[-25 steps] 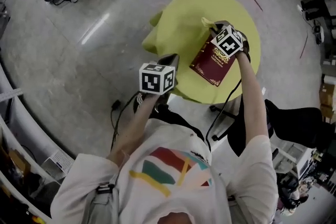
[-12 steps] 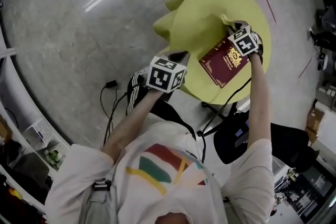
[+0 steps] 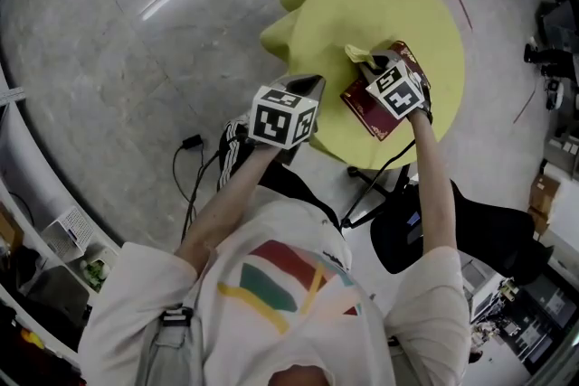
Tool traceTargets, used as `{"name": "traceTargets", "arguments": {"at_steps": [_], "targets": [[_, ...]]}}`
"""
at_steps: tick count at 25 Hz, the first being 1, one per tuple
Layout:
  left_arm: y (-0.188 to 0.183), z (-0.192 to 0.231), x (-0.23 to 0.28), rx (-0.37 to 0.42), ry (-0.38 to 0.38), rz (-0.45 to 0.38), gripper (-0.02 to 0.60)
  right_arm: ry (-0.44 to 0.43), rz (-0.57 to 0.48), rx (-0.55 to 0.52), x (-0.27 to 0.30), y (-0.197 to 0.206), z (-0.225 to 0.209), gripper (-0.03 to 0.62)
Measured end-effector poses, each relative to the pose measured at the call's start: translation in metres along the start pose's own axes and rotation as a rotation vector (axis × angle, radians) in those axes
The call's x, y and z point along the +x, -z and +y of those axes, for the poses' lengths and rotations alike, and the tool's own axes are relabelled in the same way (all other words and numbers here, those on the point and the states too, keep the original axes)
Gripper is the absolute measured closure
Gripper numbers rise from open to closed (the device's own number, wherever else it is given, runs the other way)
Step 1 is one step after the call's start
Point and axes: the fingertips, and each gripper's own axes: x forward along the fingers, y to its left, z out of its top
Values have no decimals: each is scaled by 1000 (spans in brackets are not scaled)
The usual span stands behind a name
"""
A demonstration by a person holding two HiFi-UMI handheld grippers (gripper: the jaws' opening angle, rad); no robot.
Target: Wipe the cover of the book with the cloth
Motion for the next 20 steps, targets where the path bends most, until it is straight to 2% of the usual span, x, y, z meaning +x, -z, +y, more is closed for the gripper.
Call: {"name": "traceTargets", "arguments": {"at_steps": [6, 10, 15, 20], "targets": [[-2, -6, -1, 12, 18, -1, 566, -78, -32, -56, 4, -20, 82, 566], [-9, -3, -6, 12, 14, -13, 566, -107, -43, -82, 5, -31, 117, 566], [-14, -1, -9, 14, 7, -21, 566, -130, -56, -75, 4, -35, 136, 566], [-17, -6, -11, 25, 13, -25, 567, -121, -66, -66, 1, -37, 134, 566]]}}
